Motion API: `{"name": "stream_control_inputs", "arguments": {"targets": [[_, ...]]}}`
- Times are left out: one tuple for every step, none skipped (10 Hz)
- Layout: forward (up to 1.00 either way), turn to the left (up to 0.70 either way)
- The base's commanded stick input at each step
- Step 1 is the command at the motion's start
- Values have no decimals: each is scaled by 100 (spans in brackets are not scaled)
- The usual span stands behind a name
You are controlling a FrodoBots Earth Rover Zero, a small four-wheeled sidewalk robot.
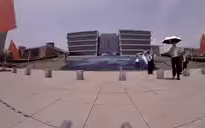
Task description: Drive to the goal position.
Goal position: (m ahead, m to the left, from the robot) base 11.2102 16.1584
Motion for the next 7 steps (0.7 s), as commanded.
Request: {"name": "stream_control_inputs", "arguments": {"targets": [[100, -1], [100, -1], [100, -1], [100, -1], [100, -1], [100, -1], [100, -1]]}}
